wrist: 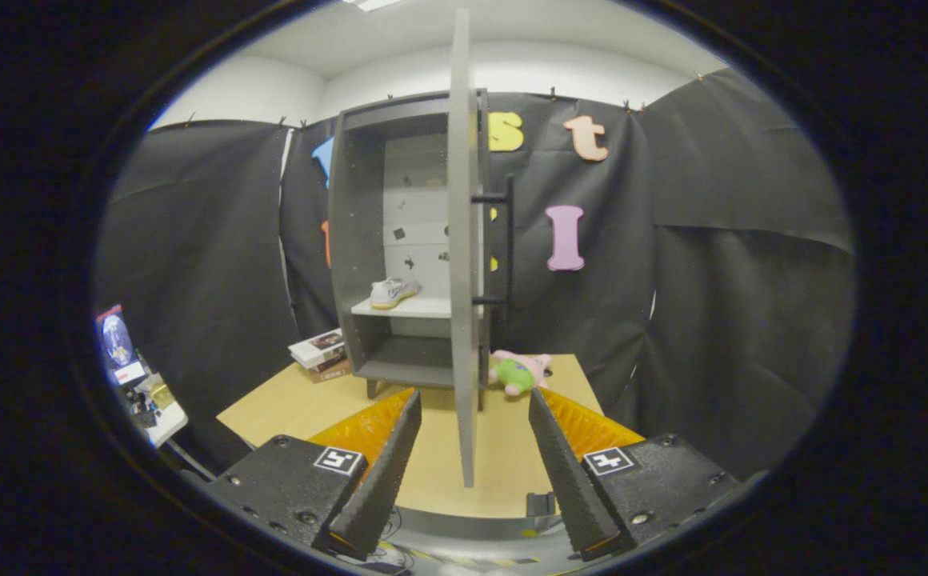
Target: Open the shoe cabinet door, grab the shoes and put them into the shoe cabinet, then close the shoe cabinet door.
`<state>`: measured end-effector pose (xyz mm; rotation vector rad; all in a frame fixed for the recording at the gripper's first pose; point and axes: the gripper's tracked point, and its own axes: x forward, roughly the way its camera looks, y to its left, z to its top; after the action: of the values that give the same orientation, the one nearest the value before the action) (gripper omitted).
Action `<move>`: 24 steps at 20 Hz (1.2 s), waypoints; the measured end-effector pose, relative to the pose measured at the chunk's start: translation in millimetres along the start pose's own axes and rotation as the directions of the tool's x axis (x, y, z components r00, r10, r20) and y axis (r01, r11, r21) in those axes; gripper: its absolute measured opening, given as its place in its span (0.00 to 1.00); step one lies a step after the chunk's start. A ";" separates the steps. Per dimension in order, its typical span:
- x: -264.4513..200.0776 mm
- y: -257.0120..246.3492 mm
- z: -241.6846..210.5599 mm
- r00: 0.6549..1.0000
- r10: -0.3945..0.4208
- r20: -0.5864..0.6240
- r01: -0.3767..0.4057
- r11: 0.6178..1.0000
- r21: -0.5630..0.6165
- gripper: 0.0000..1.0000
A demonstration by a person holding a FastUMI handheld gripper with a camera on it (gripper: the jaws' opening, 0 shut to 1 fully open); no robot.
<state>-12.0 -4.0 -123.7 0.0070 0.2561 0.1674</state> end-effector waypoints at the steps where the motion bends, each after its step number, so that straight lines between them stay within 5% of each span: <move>1: -0.9 7.0 -5.6 1.000 0.022 -0.016 -0.022 1.000 0.006 0.86; 9: 14.2 48.6 -57.9 0.986 0.098 -0.132 -0.098 0.995 0.007 0.86; 15: 93.5 140.2 -158.8 0.942 0.185 -0.279 -0.179 0.983 0.046 0.86; 24: 168.3 183.4 -248.5 0.883 0.134 -0.451 -0.106 0.991 0.087 0.86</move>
<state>55.7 201.2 -401.3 0.0437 0.7341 0.2851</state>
